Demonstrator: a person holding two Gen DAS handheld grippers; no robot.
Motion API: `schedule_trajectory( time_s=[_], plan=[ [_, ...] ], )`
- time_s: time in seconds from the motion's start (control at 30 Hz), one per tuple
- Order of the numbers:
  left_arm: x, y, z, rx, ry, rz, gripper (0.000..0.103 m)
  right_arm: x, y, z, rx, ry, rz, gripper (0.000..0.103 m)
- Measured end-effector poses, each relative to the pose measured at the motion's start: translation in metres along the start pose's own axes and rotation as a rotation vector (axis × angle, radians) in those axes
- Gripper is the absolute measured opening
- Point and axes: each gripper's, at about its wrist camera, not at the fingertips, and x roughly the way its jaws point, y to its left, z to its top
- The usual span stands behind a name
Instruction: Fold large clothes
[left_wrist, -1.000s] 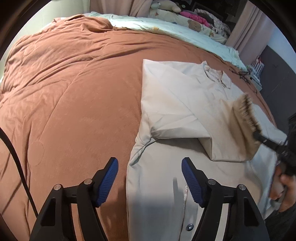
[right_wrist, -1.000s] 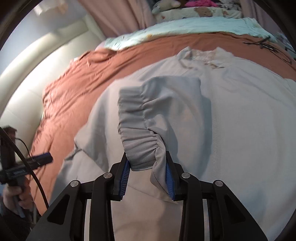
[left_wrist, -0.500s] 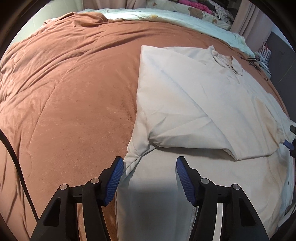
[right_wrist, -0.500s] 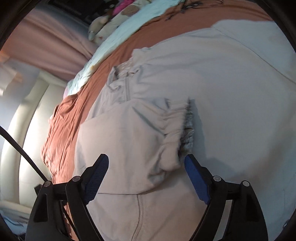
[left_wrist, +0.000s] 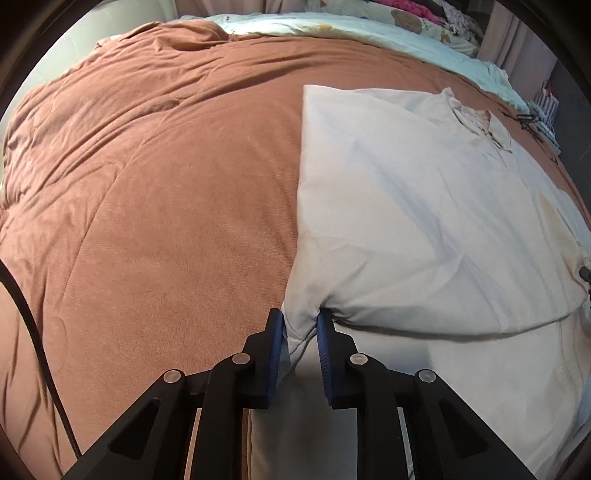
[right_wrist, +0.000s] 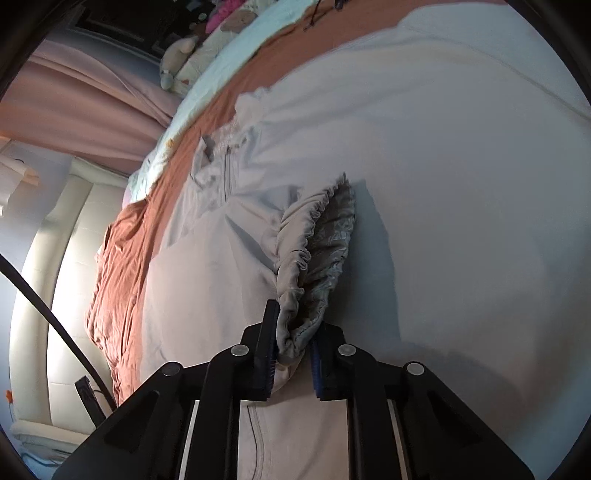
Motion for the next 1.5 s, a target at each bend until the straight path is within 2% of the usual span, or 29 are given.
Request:
schedule_trajectory(
  time_s=[0.13,0.27,0.43,0.47,0.5,0.53,0.57,0.6,0.77,0.83,0.93,1.23,1.37,1.5],
  plan=[
    [0.002,-0.001,-0.001,0.010,0.001,-0.003,0.020,-0.013,-0.016,-0.004,0.037,-0.046,-0.007,0.009],
    [0.002,-0.001,-0.001,0.009,0.005,0.002,0.020,-0.014,-0.018,-0.015,0.063,-0.059,-0.053,0.009],
    [-0.009,-0.002,0.000,-0.011,0.020,-0.011,0.021,-0.009,-0.009,-0.018,0.108,-0.019,-0.081,0.013],
    [-0.014,-0.003,0.000,-0.008,0.014,-0.010,0.021,-0.009,-0.004,-0.014,0.109,-0.008,-0.078,0.022],
    [-0.021,-0.005,0.000,-0.006,0.011,-0.009,0.021,-0.013,-0.004,-0.011,0.115,-0.008,-0.074,0.039],
    [-0.028,-0.007,0.000,-0.006,0.008,-0.019,0.023,-0.018,-0.004,-0.009,0.114,-0.029,-0.059,0.050],
    [-0.033,-0.009,0.001,-0.009,0.004,-0.030,0.023,-0.027,-0.003,-0.008,0.106,-0.058,-0.048,0.071],
    [-0.040,-0.012,0.001,-0.013,0.000,-0.039,0.024,-0.038,-0.002,-0.007,0.103,-0.091,-0.050,0.076],
    [-0.069,-0.036,0.003,0.010,-0.023,-0.052,0.027,-0.066,0.005,0.002,0.059,-0.132,-0.031,0.076],
    [-0.079,-0.050,0.006,0.020,-0.039,-0.056,0.041,-0.079,-0.003,0.002,0.079,-0.148,-0.040,0.076],
    [-0.091,-0.075,0.010,0.041,-0.074,-0.080,0.054,-0.099,-0.009,0.004,0.081,-0.188,-0.032,0.076],
    [-0.087,-0.181,0.013,0.156,-0.069,-0.179,0.055,-0.172,-0.054,0.010,0.076,-0.353,-0.080,0.076],
    [-0.074,-0.233,0.011,0.202,-0.048,-0.238,0.055,-0.195,-0.078,0.015,0.085,-0.413,-0.121,0.076],
    [-0.055,-0.285,0.007,0.258,-0.002,-0.304,0.055,-0.216,-0.108,0.018,0.136,-0.466,-0.133,0.071]
  ],
)
